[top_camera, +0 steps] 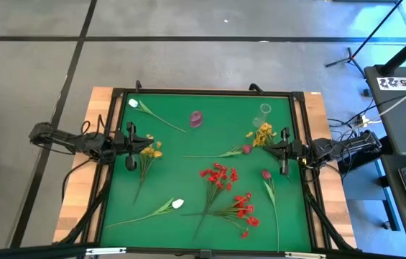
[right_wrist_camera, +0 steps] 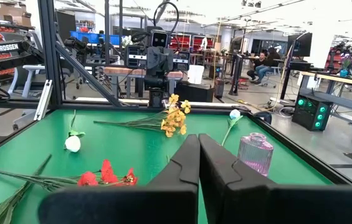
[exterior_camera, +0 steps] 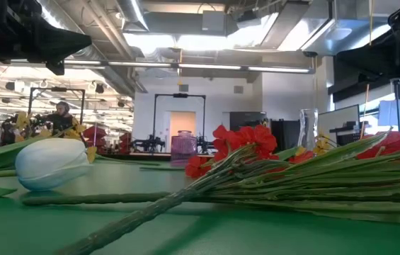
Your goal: Sort flowers into vase by color
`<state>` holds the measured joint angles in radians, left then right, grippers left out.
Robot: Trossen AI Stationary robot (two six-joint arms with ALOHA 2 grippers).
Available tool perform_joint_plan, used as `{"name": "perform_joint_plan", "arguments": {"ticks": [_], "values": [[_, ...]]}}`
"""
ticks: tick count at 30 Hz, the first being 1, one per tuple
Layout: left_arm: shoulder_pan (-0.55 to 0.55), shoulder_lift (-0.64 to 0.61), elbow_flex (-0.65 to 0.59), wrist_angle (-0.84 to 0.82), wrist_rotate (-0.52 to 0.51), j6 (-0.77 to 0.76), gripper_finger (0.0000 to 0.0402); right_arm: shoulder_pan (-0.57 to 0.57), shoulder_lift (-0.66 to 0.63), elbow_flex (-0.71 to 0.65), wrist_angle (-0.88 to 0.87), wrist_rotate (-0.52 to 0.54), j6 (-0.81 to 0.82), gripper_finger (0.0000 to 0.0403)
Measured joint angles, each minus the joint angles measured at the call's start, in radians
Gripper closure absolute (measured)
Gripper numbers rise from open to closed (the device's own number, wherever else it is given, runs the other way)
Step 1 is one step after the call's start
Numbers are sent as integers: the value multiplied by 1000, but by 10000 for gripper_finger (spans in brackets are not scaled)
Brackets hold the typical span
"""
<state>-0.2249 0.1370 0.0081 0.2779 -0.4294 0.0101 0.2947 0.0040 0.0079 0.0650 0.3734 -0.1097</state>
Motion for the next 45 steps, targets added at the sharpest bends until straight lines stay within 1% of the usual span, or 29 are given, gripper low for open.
{"name": "perform_joint_plan", "arguments": {"ticks": [38, 41, 45], "values": [[0, 0, 0, 0, 0, 0, 401, 0, 0, 0, 6, 1, 0, 402], [0, 0, 0, 0, 0, 0, 401, 0, 0, 0, 15, 20, 0, 402], [0, 0, 0, 0, 0, 0, 401, 0, 0, 0, 68, -21, 5, 402]]}}
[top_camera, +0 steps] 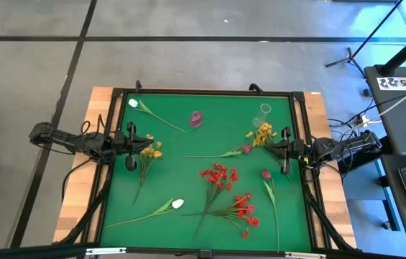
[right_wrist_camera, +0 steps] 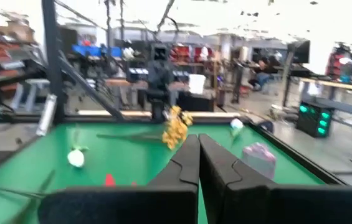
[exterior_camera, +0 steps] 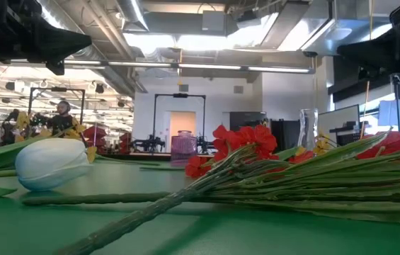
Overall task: Sort flowers into vase by color
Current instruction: Put the right yellow flowers into the transparent vase
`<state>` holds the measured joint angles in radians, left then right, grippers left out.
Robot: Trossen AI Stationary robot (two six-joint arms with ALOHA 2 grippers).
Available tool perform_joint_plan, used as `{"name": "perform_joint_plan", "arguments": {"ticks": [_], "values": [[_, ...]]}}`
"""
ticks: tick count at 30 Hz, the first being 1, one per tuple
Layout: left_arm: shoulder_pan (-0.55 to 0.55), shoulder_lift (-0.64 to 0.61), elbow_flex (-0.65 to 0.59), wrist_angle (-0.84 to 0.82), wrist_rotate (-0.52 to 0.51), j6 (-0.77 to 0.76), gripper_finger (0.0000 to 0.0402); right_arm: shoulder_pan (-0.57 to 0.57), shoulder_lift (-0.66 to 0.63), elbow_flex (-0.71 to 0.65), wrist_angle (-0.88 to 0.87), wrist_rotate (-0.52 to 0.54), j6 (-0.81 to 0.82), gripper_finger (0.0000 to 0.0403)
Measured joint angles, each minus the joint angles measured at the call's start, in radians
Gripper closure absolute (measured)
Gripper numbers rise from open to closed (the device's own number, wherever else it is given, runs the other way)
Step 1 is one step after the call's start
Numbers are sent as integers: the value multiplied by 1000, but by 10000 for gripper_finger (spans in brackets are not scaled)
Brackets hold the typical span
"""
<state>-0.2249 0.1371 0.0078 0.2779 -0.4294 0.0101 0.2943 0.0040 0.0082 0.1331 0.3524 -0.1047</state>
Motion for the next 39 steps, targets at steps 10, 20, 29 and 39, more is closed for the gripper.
{"name": "perform_joint_plan", "arguments": {"ticks": [10, 20, 29, 39], "values": [[0, 0, 0, 0, 0, 0, 401, 0, 1, 3, 103, -61, 29, 402], [0, 0, 0, 0, 0, 0, 401, 0, 74, 227, -172, 65, 77, 402], [0, 0, 0, 0, 0, 0, 401, 0, 385, 544, -509, 189, 422, 402], [0, 0, 0, 0, 0, 0, 401, 0, 756, 855, -1094, 168, 757, 402]]}}
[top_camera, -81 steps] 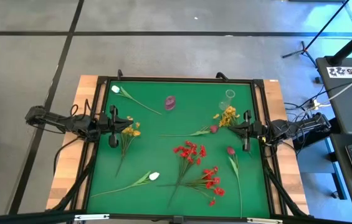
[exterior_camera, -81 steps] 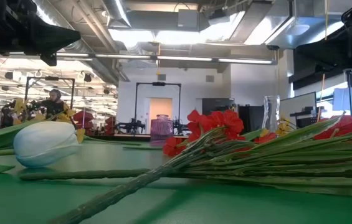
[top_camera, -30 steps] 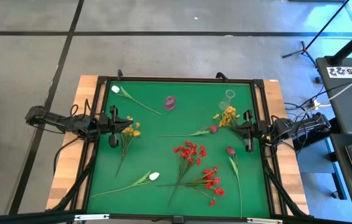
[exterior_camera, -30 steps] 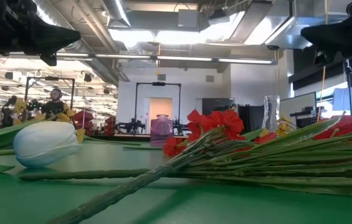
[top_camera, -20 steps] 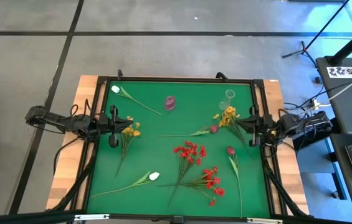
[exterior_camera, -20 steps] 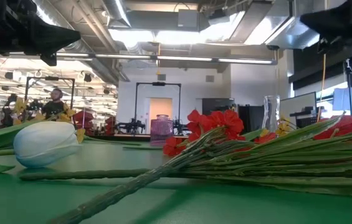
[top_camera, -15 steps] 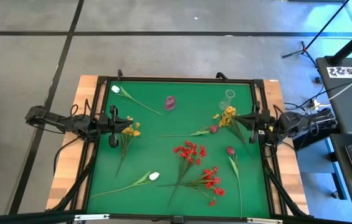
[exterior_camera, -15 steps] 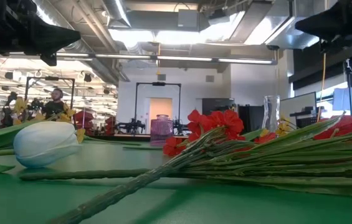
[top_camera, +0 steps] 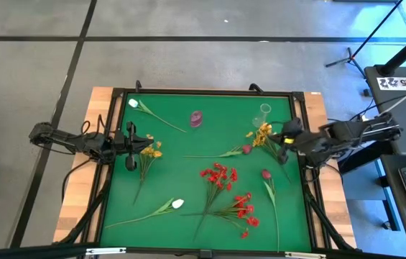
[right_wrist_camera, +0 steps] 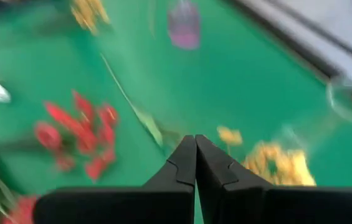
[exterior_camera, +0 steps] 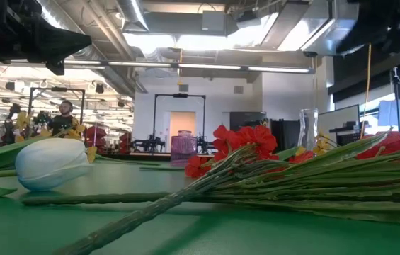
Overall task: Sort flowers into vase by color
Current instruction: Put the right yellow flowers into the transparent vase
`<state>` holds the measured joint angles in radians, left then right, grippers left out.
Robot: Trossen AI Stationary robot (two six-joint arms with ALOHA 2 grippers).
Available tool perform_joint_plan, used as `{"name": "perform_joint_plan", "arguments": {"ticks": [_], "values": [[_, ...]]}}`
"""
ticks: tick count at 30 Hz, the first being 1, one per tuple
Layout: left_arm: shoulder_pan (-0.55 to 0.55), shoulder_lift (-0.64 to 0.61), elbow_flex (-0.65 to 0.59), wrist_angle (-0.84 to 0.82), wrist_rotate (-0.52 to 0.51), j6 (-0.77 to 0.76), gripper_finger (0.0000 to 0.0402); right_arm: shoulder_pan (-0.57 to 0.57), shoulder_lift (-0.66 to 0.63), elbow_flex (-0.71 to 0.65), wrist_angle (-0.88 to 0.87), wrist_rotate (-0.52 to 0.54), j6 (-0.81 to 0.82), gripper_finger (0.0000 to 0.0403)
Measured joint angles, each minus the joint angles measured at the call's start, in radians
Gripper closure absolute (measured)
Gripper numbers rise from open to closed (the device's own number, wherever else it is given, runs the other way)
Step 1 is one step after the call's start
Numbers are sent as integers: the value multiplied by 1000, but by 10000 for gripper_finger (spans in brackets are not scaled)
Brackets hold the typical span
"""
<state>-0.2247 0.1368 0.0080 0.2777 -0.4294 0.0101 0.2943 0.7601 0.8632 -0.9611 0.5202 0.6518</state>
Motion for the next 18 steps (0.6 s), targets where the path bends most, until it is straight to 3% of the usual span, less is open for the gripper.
{"name": "perform_joint_plan", "arguments": {"ticks": [3, 8, 18], "values": [[0, 0, 0, 0, 0, 0, 401, 0, 61, 0, -90, -74, 58, 402], [0, 0, 0, 0, 0, 0, 401, 1, 110, -44, -78, -146, 82, 402], [0, 0, 0, 0, 0, 0, 401, 1, 91, -181, 49, -177, 183, 388]]}}
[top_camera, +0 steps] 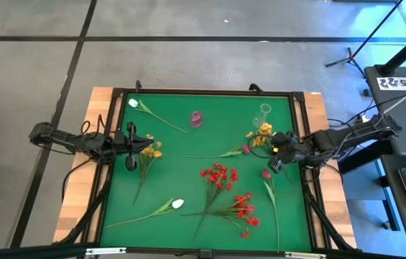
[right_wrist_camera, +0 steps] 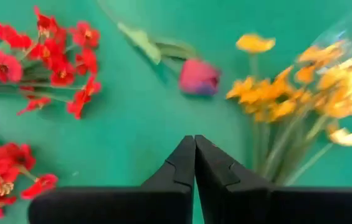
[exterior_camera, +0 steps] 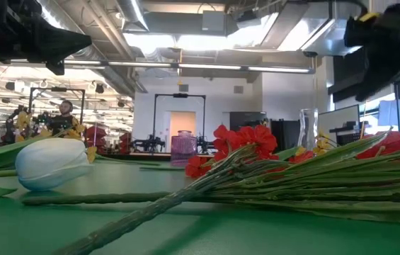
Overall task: Sort flowers into vase by color
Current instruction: Put the right yellow flowers into the transparent vase
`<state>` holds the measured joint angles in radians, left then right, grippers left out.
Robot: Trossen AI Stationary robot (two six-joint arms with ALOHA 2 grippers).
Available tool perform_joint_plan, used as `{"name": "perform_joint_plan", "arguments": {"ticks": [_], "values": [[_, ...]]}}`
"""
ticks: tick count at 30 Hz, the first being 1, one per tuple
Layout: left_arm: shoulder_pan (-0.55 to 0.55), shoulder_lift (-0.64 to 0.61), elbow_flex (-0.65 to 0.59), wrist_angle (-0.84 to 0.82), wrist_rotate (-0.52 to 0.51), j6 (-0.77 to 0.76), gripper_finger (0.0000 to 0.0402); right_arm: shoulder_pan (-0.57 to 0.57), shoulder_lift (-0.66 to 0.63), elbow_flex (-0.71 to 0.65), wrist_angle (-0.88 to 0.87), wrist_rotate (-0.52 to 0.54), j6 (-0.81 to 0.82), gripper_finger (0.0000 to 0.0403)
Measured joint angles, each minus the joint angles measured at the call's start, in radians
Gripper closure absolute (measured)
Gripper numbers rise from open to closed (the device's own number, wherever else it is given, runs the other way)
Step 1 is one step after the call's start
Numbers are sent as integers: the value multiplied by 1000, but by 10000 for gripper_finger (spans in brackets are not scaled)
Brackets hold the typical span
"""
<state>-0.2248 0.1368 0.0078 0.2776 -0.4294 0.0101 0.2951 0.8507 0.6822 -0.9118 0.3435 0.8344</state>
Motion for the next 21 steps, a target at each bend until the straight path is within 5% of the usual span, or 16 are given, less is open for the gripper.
{"name": "perform_joint_plan", "arguments": {"ticks": [12, 21], "values": [[0, 0, 0, 0, 0, 0, 401, -1, 19, -133, -76, -21, 200, 196], [0, 0, 0, 0, 0, 0, 401, -1, 30, -134, -129, -22, 310, 173]]}}
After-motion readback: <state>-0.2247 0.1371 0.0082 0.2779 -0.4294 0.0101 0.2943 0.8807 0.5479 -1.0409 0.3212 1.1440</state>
